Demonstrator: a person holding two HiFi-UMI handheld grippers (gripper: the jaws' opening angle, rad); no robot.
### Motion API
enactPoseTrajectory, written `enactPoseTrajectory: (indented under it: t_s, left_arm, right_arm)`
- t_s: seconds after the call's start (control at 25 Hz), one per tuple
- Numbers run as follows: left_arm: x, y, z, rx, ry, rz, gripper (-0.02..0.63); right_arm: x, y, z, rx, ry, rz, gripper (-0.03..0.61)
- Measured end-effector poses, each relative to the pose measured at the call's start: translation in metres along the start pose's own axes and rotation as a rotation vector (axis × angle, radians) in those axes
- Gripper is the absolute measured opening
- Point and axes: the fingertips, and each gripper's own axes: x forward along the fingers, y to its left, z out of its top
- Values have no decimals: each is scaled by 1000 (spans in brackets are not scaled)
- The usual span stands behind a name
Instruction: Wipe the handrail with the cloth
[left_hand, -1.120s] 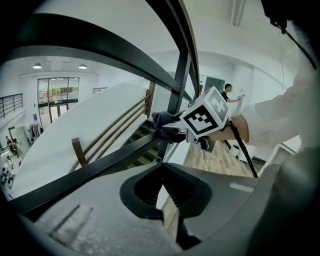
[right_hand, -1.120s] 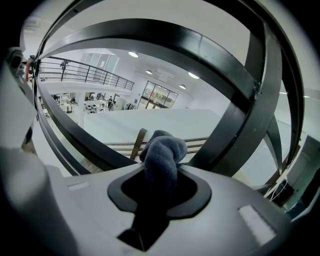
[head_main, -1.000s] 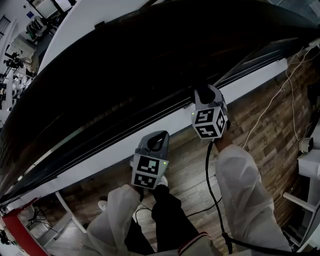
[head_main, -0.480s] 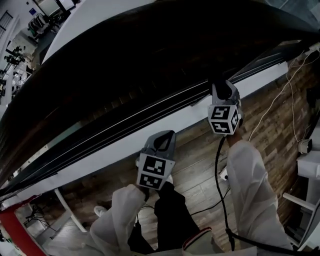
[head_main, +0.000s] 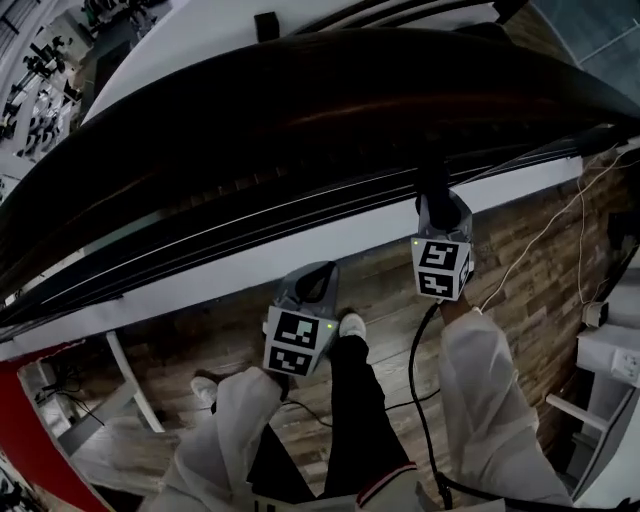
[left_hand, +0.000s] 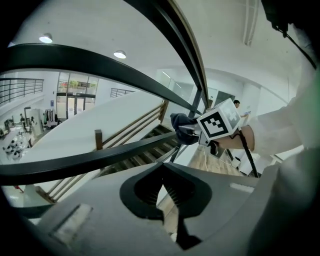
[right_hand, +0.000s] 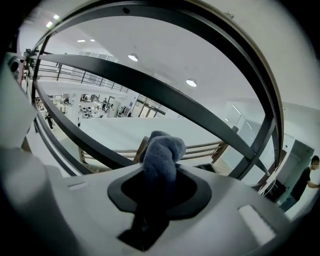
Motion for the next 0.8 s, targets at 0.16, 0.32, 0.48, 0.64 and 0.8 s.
enactPoseTrajectory:
  t_s: [0.16, 0.32, 0.48, 0.64, 0.8]
  left_arm:
    - [-63, 57, -28, -61, 3, 97, 3]
    - [-122, 112, -55, -104, -9, 182, 3]
    - [-190, 172, -83, -160, -32, 283, 3]
    - [-267, 228, -110, -222, -67, 388, 3]
    - [-345, 285, -136, -284, -117, 516, 3]
  right_arm:
    - [-31, 107, 43, 7, -39, 105, 89]
    - [-69, 222, 86, -27, -105, 227, 89]
    - [-99, 329, 118, -77, -139, 348, 89]
    - [-125, 418, 147, -100, -144, 439, 89]
    - [-142, 506, 179, -130, -171, 528, 89]
